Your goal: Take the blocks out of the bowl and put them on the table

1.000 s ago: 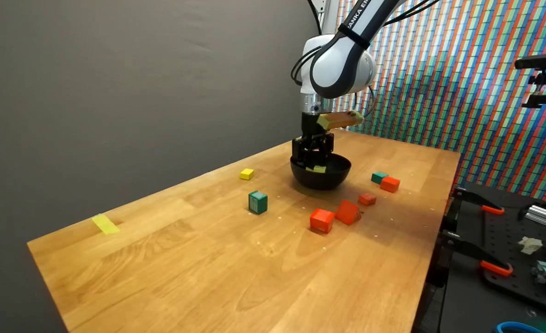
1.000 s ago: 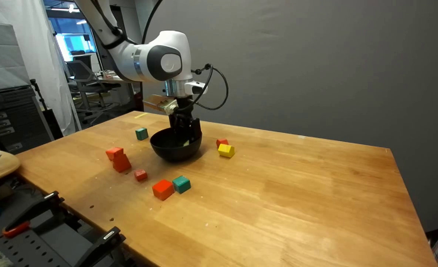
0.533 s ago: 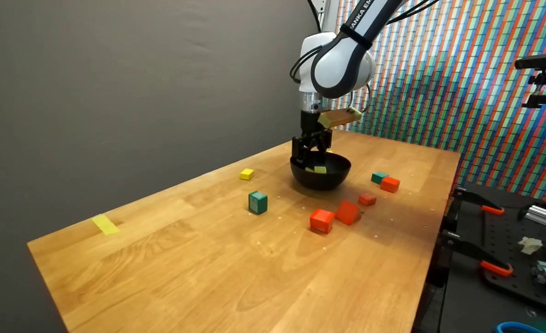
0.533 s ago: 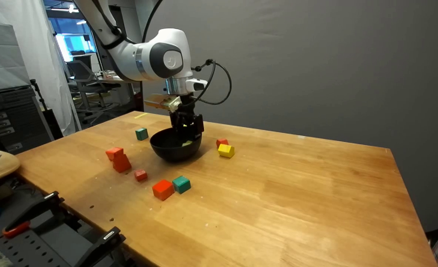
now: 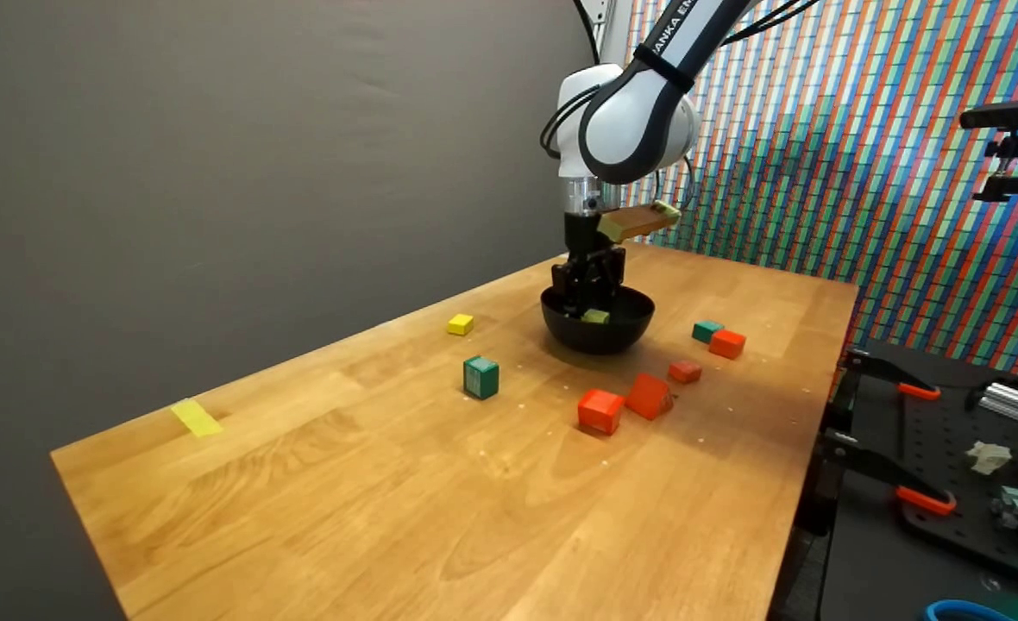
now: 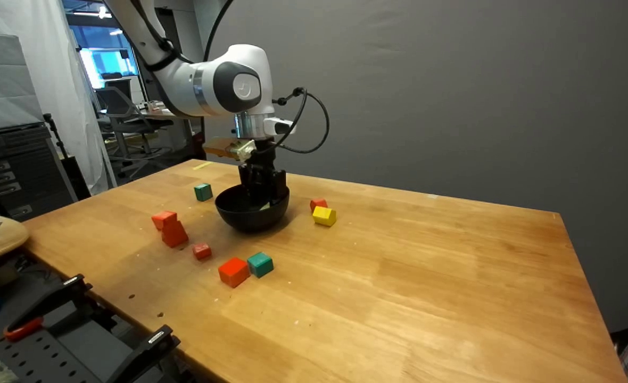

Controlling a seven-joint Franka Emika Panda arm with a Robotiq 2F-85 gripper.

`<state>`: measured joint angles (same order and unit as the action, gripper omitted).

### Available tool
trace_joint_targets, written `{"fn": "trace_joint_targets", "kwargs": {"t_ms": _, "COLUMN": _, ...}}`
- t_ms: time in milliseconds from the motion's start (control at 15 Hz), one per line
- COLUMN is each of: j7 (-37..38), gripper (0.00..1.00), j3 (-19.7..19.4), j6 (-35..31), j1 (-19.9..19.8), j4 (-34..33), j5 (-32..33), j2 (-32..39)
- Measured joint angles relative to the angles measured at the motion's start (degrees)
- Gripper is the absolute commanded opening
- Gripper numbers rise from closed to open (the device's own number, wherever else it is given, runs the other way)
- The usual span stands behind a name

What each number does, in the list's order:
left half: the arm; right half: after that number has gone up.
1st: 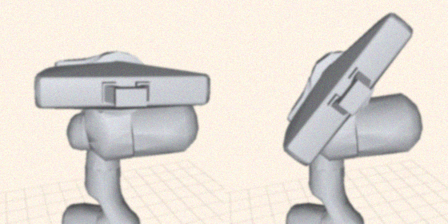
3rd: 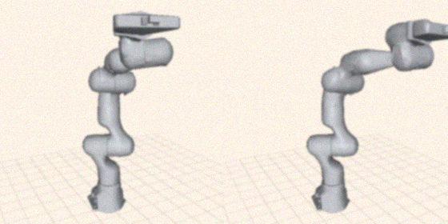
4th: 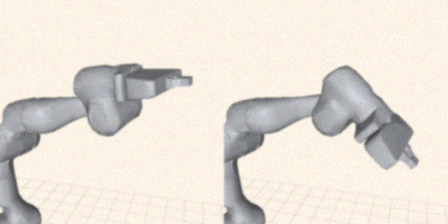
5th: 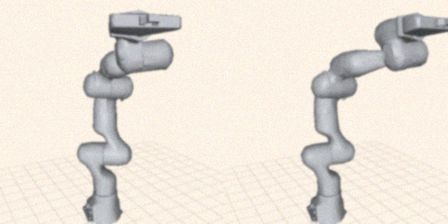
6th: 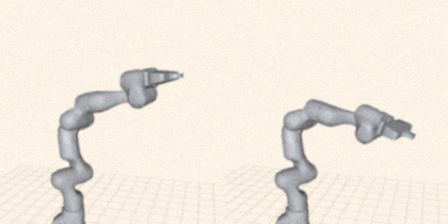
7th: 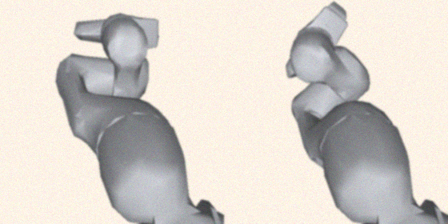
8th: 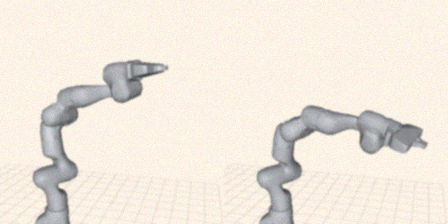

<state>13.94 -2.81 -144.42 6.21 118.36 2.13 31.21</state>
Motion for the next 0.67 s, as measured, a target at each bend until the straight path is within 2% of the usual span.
{"fn": "trace_joint_targets", "kwargs": {"t_ms": 67, "j7": 0.0, "gripper": 0.83, "j3": 0.0, "j6": 0.9, "j1": 0.0, "j4": 0.0, "j5": 0.0, "j2": 0.0}}
{"fn": "trace_joint_targets", "kwargs": {"t_ms": 133, "j7": 0.0, "gripper": 0.74, "j3": 0.0, "j6": 1.7, "j1": 0.0, "j4": 0.0, "j5": 0.0, "j2": 0.0}}
{"fn": "trace_joint_targets", "kwargs": {"t_ms": 200, "j7": 0.0, "gripper": 0.57, "j3": 0.1, "j6": 2.4, "j1": 0.0, "j4": 0.0, "j5": 0.0, "j2": 0.0}}
{"fn": "trace_joint_targets", "kwargs": {"t_ms": 467, "j7": 0.0, "gripper": 0.25, "j3": 0.6, "j6": 3.4, "j1": 0.0, "j4": 0.2, "j5": 0.0, "j2": 0.0}}
{"fn": "trace_joint_targets", "kwargs": {"t_ms": 600, "j7": 0.0, "gripper": 0.12, "j3": 0.8, "j6": 3.4, "j1": 0.0, "j4": 0.2, "j5": 0.0, "j2": 0.0}}
{"fn": "trace_joint_targets", "kwargs": {"t_ms": 667, "j7": 0.0, "gripper": 0.14, "j3": 0.9, "j6": 3.3, "j1": 0.0, "j4": 0.2, "j5": 0.0, "j2": -0.1}}
